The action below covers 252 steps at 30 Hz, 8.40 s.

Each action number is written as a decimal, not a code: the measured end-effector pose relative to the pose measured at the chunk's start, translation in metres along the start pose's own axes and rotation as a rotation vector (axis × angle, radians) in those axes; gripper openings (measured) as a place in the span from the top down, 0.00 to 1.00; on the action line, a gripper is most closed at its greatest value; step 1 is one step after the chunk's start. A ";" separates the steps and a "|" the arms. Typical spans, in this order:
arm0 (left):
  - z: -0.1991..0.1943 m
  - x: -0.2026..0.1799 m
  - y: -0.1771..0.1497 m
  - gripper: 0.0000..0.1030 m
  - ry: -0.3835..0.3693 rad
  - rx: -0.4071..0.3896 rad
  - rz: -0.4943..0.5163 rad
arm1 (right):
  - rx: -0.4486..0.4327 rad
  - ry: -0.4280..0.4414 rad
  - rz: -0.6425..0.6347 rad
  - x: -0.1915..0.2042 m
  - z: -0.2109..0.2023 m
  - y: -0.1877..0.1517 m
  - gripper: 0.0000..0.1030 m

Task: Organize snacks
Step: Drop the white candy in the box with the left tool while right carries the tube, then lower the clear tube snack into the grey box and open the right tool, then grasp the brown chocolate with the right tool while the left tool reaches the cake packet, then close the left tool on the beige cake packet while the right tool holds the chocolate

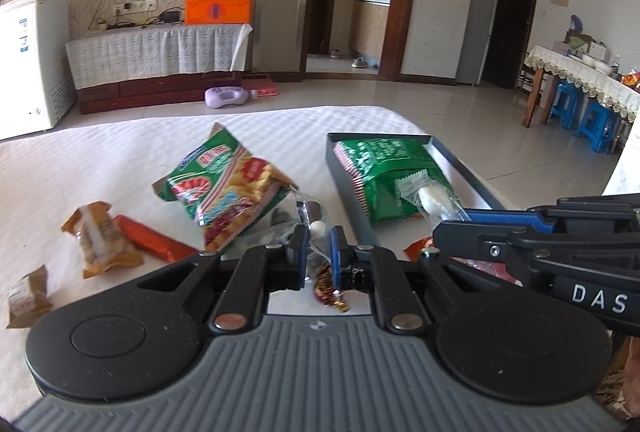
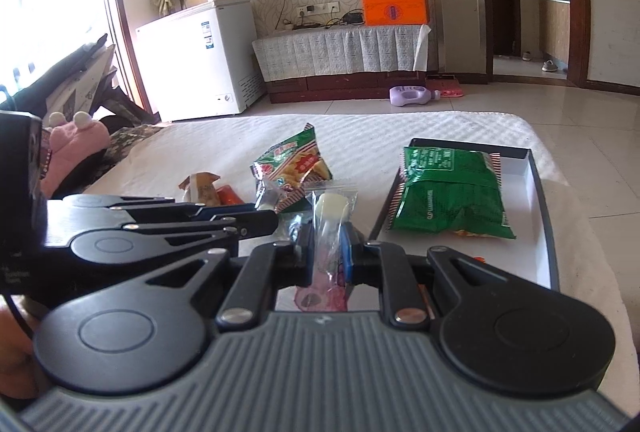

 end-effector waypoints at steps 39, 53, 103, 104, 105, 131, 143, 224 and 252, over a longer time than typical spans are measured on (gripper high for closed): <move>0.094 -0.097 -0.007 0.86 -0.136 0.087 0.083 | 0.019 -0.125 0.174 -0.091 -0.011 -0.017 0.84; 0.104 -0.086 -0.031 0.86 -0.100 0.154 0.076 | 0.066 -0.121 0.180 -0.092 -0.002 -0.026 0.84; 0.064 -0.085 -0.027 0.26 -0.105 0.064 0.142 | 0.121 -0.130 0.184 -0.095 0.019 -0.033 0.84; 0.062 -0.083 -0.027 0.23 -0.094 0.058 0.143 | 0.124 -0.130 0.184 -0.096 0.020 -0.033 0.84; 0.061 -0.080 -0.027 0.23 -0.088 0.056 0.142 | 0.127 -0.131 0.182 -0.095 0.022 -0.034 0.84; 0.045 -0.045 -0.030 0.16 -0.037 0.060 0.118 | 0.175 -0.167 0.188 -0.098 0.048 -0.036 0.82; 0.043 -0.042 -0.031 0.13 -0.028 0.059 0.117 | 0.127 -0.168 0.214 -0.097 0.041 -0.028 0.62; -0.008 0.226 -0.056 0.09 0.531 0.106 -0.362 | 0.336 0.046 -0.143 0.069 0.102 -0.052 0.74; 0.005 0.217 -0.058 0.42 0.443 0.087 -0.400 | 0.337 0.049 -0.140 0.070 0.102 -0.051 0.74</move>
Point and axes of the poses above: each gripper's, at about its wrist camera, not at the fingertips, and z roughly the way its jaws point, x to its left, y to its top, the point moved 8 cm from there along z, roughly the way its jaws point, and after that the axes turned 5 degrees about x, right-handed, at the moved point
